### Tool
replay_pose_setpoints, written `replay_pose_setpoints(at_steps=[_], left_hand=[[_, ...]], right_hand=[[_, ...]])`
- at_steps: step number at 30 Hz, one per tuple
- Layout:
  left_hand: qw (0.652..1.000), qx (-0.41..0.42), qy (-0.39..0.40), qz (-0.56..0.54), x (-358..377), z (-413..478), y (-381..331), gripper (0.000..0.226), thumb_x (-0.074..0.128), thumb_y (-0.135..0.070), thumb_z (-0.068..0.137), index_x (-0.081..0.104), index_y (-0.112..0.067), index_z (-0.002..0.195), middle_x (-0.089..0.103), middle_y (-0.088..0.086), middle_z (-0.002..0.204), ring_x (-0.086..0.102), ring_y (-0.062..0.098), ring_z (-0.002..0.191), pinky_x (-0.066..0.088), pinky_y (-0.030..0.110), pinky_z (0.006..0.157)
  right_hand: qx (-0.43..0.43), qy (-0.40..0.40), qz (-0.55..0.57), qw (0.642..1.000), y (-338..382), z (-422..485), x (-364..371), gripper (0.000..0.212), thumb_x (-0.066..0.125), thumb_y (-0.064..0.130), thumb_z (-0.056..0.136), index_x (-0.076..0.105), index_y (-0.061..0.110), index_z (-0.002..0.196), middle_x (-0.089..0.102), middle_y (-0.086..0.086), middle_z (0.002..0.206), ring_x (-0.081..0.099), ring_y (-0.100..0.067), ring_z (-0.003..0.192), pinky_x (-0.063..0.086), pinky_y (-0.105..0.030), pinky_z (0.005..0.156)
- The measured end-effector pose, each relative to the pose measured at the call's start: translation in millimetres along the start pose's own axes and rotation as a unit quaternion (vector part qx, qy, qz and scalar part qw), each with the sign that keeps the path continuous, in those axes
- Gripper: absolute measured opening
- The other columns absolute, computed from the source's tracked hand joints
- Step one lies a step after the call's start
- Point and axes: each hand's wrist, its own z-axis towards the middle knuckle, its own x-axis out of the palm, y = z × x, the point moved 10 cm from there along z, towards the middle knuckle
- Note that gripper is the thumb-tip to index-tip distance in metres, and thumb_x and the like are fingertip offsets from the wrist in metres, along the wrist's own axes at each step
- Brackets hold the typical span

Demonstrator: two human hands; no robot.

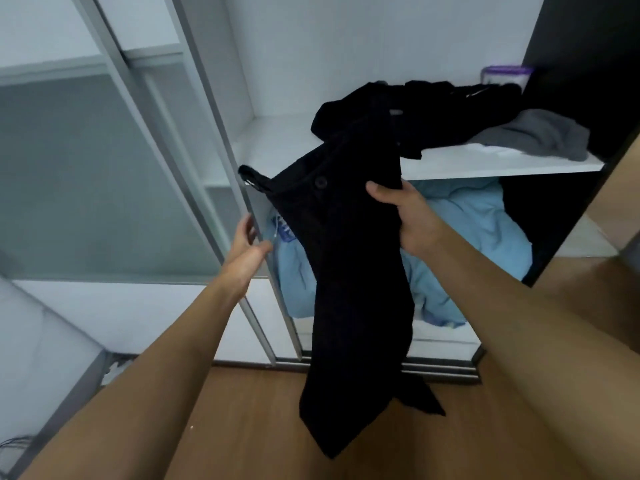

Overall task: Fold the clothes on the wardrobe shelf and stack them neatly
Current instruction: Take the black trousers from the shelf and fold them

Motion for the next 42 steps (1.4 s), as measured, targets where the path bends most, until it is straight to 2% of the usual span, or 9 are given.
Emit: replay_pose_setpoints(at_steps=[5, 8, 11, 13, 22, 26, 32, 38, 42], left_hand=[[0.963, 0.181, 0.042, 0.196, -17, -2, -50, 0.096, 0.071, -0.001, 0.084, 0.015, -0.031, 0.156, 0.014, -0.006, 0.163, 0.012, 0.014, 0.15, 0.014, 0.033, 0.12], [0.903, 0.166, 0.137, 0.372, -11, -6, -34, 0.056, 0.073, -0.019, 0.087, 0.049, -0.026, 0.138, 0.049, 0.002, 0.145, 0.039, 0.021, 0.14, 0.022, 0.047, 0.121], [0.88, 0.092, 0.262, 0.384, -6, -21, -6, 0.008, 0.067, -0.032, 0.094, 0.071, -0.03, 0.087, 0.072, -0.016, 0.08, 0.069, 0.004, 0.084, 0.051, 0.014, 0.072], [0.865, 0.094, 0.306, 0.387, 1, -34, -1, 0.033, 0.062, -0.031, 0.098, 0.066, -0.04, 0.067, 0.064, -0.028, 0.063, 0.062, -0.009, 0.064, 0.041, 0.008, 0.056], [0.932, 0.014, 0.318, 0.175, 27, -47, 21, 0.019, 0.062, -0.025, 0.098, 0.067, -0.012, 0.085, 0.07, -0.003, 0.069, 0.069, 0.011, 0.063, 0.048, 0.023, 0.059], [0.94, 0.032, 0.3, 0.157, 46, -56, 5, 0.029, 0.063, -0.021, 0.097, 0.057, -0.012, 0.07, 0.063, -0.008, 0.055, 0.063, 0.007, 0.051, 0.045, 0.016, 0.048], [0.954, 0.038, 0.261, 0.14, 51, -66, -30, 0.013, 0.067, -0.02, 0.092, 0.059, -0.012, 0.084, 0.062, 0.011, 0.074, 0.063, 0.022, 0.064, 0.046, 0.025, 0.055], [0.972, 0.028, 0.198, 0.119, 44, -66, -58, 0.016, 0.071, -0.02, 0.086, 0.062, -0.009, 0.08, 0.071, 0.01, 0.078, 0.071, 0.021, 0.067, 0.056, 0.034, 0.067], [0.971, 0.045, 0.154, 0.176, 40, -66, -69, 0.022, 0.069, -0.018, 0.084, 0.055, -0.009, 0.069, 0.064, 0.009, 0.071, 0.065, 0.021, 0.063, 0.049, 0.032, 0.063]], right_hand=[[0.039, -0.021, -0.09, 0.995, -20, -13, 4, 0.03, 0.066, 0.007, 0.091, 0.064, 0.012, 0.12, 0.075, -0.005, 0.102, 0.071, -0.022, 0.096, 0.058, -0.031, 0.081], [0.042, -0.037, -0.09, 0.994, -33, -23, 6, 0.026, 0.065, 0.006, 0.091, 0.065, 0.012, 0.117, 0.075, -0.004, 0.098, 0.071, -0.02, 0.091, 0.058, -0.029, 0.079], [0.051, -0.061, -0.082, 0.993, -48, -32, 5, 0.028, 0.067, 0.007, 0.089, 0.066, 0.012, 0.117, 0.075, -0.006, 0.102, 0.072, -0.022, 0.094, 0.059, -0.029, 0.079], [0.055, -0.079, -0.087, 0.992, -61, -41, 3, 0.03, 0.068, 0.008, 0.089, 0.066, 0.013, 0.118, 0.075, -0.007, 0.105, 0.072, -0.024, 0.097, 0.058, -0.03, 0.08], [0.159, -0.21, -0.156, 0.952, -115, -102, -2, 0.036, 0.052, 0.013, 0.088, 0.067, 0.035, 0.112, 0.069, 0.003, 0.11, 0.061, -0.022, 0.107, 0.052, -0.043, 0.084], [0.228, -0.286, -0.034, 0.93, -127, -143, -4, 0.04, 0.037, 0.013, 0.089, 0.062, 0.013, 0.12, 0.056, -0.008, 0.119, 0.053, -0.034, 0.107, 0.044, -0.065, 0.096], [0.262, -0.208, 0.084, 0.938, -127, -155, 36, 0.086, 0.05, 0.084, 0.076, 0.07, 0.013, 0.118, 0.071, -0.019, 0.117, 0.069, -0.039, 0.105, 0.05, -0.065, 0.093], [0.228, -0.212, -0.119, 0.943, -101, -143, 35, 0.016, 0.058, 0.01, 0.096, 0.062, 0.007, 0.111, 0.076, -0.006, 0.077, 0.074, -0.02, 0.068, 0.06, -0.035, 0.06], [0.196, -0.224, -0.248, 0.922, -77, -135, 21, 0.016, 0.053, 0.014, 0.101, 0.061, 0.0, 0.103, 0.066, -0.014, 0.082, 0.065, -0.025, 0.073, 0.05, -0.033, 0.073]])
